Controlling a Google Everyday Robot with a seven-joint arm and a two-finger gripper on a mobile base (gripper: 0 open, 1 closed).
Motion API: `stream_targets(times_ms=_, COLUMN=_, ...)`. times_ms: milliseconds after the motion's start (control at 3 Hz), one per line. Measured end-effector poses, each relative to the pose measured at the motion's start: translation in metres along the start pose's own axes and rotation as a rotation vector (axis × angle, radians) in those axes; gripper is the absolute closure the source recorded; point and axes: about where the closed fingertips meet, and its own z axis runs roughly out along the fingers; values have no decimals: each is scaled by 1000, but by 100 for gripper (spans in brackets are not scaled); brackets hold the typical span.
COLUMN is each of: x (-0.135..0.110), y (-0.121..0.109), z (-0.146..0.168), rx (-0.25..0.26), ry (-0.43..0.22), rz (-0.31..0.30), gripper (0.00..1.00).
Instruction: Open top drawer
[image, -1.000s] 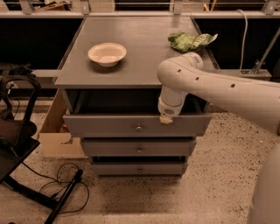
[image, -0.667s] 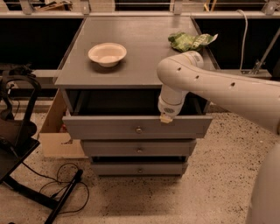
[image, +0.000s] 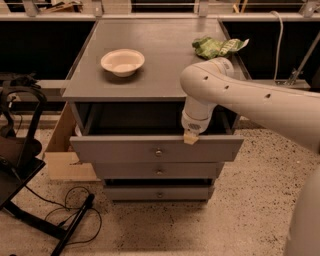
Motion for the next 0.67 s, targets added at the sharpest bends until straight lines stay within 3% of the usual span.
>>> stream_targets(times_ms=333, x=13, y=13, z=-4, rx=-30, ry=15, rz=-6, gripper=100)
stream_targets(times_ms=667, x=13, y=13, z=-4, rx=-30, ry=15, rz=-6, gripper=86)
